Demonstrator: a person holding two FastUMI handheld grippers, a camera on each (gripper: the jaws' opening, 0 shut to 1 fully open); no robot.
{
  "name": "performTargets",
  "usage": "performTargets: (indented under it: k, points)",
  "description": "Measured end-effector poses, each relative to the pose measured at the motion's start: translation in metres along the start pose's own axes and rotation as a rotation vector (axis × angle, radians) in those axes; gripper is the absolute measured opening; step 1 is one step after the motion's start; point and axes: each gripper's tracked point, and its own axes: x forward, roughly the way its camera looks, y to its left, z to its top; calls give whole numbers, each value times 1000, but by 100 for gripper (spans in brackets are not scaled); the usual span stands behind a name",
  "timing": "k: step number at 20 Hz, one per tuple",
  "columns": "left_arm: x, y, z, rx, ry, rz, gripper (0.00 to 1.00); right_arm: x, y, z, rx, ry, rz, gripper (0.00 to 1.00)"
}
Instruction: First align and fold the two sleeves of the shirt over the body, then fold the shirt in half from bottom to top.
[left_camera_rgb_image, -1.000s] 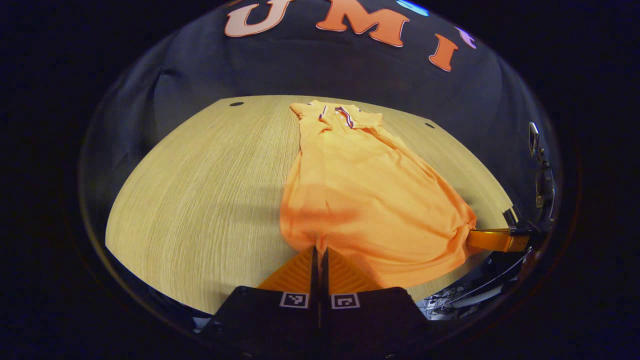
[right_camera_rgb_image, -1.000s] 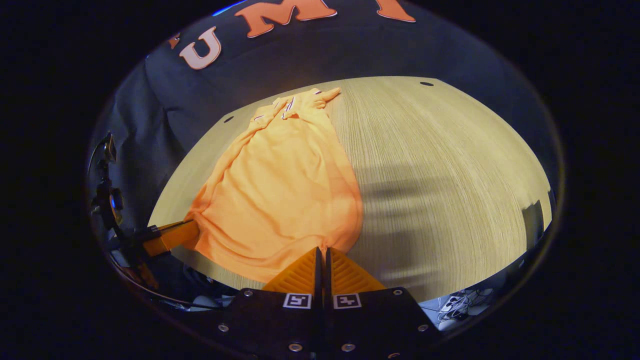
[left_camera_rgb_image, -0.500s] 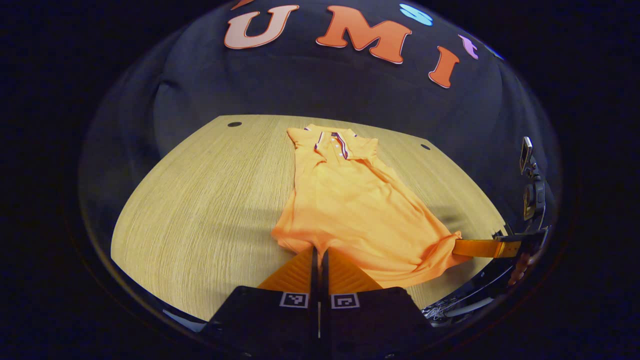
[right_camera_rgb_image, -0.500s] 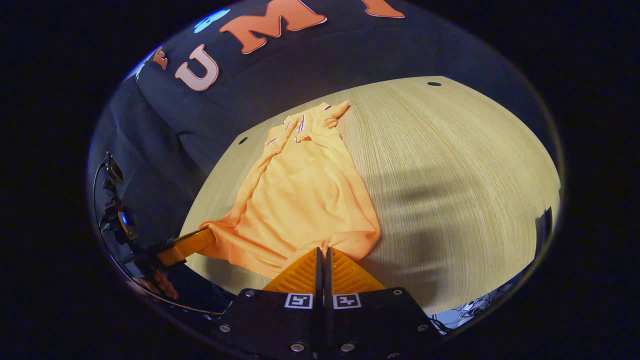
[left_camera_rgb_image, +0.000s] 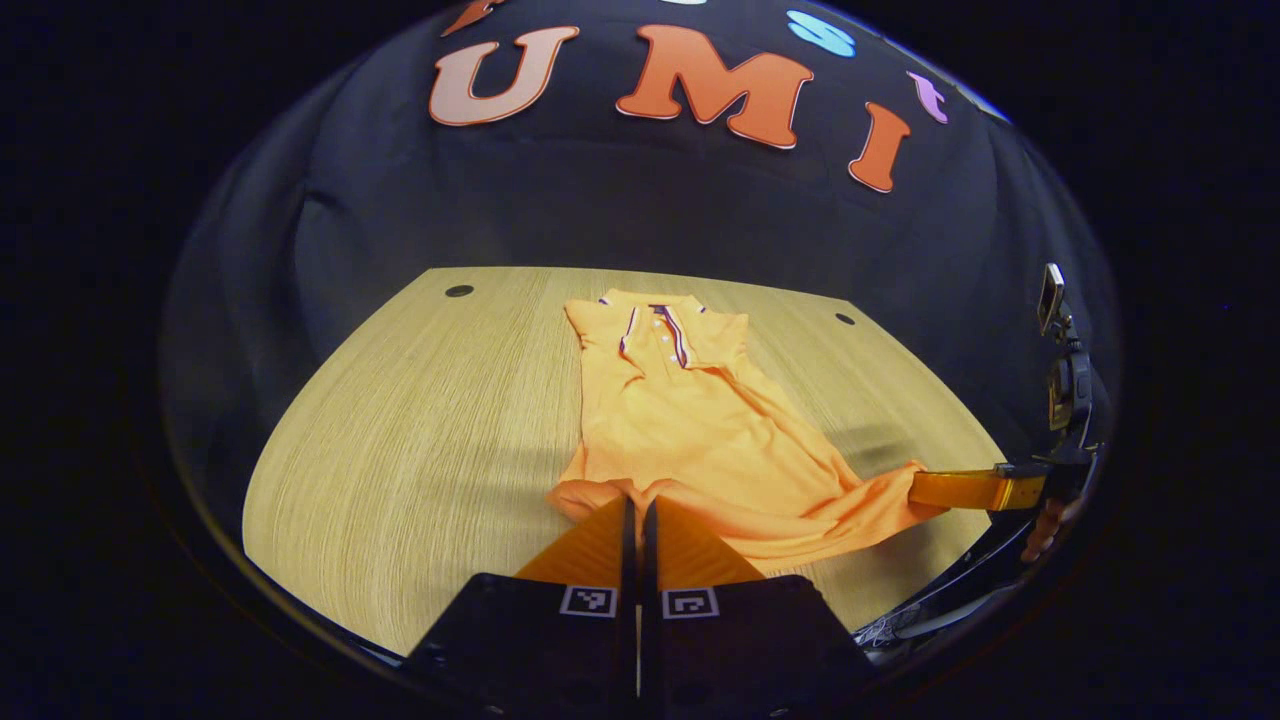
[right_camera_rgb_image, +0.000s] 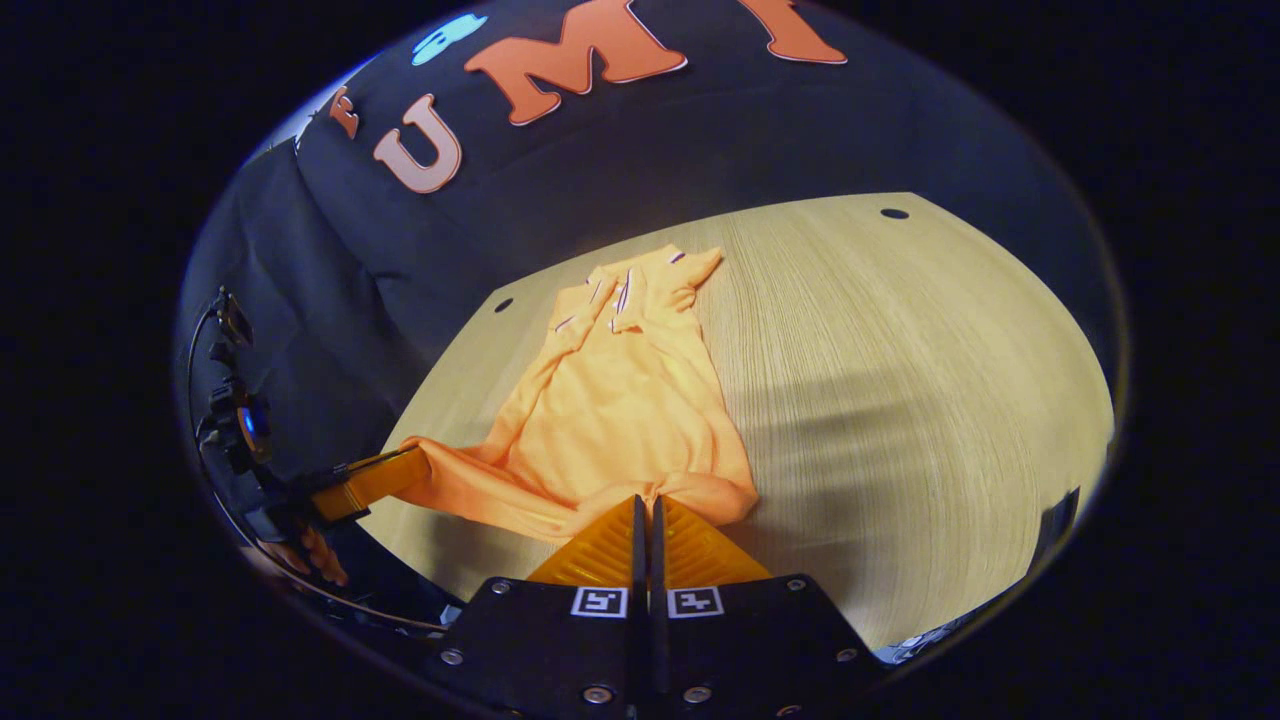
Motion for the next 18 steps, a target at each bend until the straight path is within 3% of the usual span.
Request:
performTargets:
  k: [18]
  points:
    - [127, 31, 141, -56, -26, -95, 2, 106, 11, 157, -11, -69, -59, 0]
